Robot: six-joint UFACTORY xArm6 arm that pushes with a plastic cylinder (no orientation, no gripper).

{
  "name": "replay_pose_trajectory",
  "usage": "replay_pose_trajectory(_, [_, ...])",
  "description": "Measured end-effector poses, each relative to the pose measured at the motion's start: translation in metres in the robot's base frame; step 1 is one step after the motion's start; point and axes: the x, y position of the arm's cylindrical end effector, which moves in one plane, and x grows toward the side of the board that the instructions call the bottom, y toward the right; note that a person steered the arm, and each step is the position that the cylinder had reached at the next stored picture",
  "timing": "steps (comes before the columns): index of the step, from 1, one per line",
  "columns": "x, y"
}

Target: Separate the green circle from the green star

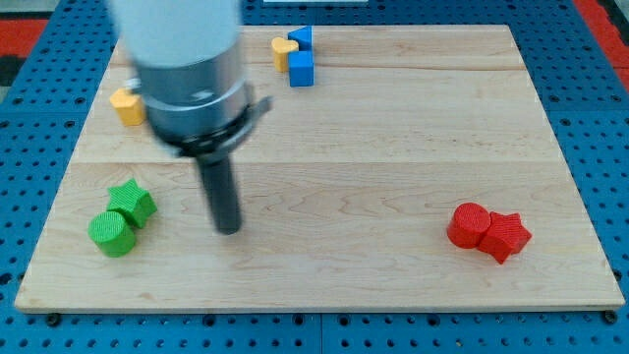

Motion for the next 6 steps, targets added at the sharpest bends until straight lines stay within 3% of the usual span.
replay_pose_trajectory(1, [0.012,-0.092])
replay_pose_trajectory(2, [0.039,-0.122])
replay_pose_trajectory(3, [0.071,-0.109])
replay_pose_trajectory(4, [0.076,-0.157])
replay_pose_trajectory(6, [0.063,-0.174])
